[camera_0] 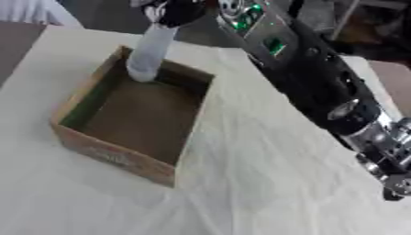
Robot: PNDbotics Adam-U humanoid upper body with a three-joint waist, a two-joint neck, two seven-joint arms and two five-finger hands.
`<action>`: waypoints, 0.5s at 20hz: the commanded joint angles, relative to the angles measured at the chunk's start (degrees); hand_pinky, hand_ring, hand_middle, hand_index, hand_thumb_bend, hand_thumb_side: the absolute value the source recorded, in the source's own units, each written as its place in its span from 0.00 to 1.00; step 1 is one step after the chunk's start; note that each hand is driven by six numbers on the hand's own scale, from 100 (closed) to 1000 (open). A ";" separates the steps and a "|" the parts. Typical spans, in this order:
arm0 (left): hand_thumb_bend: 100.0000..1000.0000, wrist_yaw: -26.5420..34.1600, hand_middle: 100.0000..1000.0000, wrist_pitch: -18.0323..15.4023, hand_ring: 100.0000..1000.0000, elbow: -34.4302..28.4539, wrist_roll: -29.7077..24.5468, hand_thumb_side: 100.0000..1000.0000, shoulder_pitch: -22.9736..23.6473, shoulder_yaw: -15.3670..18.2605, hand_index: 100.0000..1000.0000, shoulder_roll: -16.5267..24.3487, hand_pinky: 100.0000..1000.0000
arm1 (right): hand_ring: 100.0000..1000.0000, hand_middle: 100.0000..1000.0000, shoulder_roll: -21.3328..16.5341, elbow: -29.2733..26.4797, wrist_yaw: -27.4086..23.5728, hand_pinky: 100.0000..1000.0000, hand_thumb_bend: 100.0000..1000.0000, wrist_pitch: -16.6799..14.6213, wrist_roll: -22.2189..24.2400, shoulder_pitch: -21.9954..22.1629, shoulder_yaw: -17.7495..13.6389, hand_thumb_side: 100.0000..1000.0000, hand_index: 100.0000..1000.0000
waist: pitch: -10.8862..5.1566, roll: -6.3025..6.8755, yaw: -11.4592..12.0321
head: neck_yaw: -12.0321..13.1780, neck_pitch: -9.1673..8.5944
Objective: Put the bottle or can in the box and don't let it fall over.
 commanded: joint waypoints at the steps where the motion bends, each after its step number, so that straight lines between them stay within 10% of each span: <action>1: 0.00 0.01 0.60 0.03 0.51 -1.18 -0.06 0.73 -0.38 0.27 0.67 0.87 0.82 | 0.82 0.84 -0.79 -0.31 2.28 0.70 0.25 -2.08 8.13 -0.98 -0.63 0.33 0.89 | -0.99 0.65 -0.21 | 0.11 -0.32; 4: 0.00 -0.02 0.60 0.07 0.51 -1.18 0.01 0.73 -0.23 0.32 0.67 0.85 0.82 | 0.94 0.92 -1.04 -1.15 4.26 0.80 0.16 -3.81 13.75 -1.13 -1.27 0.50 0.92 | -1.15 0.76 -0.52 | 0.31 0.03; 10: 0.00 -0.06 0.60 0.13 0.51 -1.18 0.03 0.73 0.00 0.38 0.67 0.89 0.82 | 0.95 0.95 -1.54 -2.71 6.32 0.83 0.30 -4.35 16.50 -0.96 -2.18 0.39 0.93 | -1.41 0.93 -1.04 | 0.73 0.38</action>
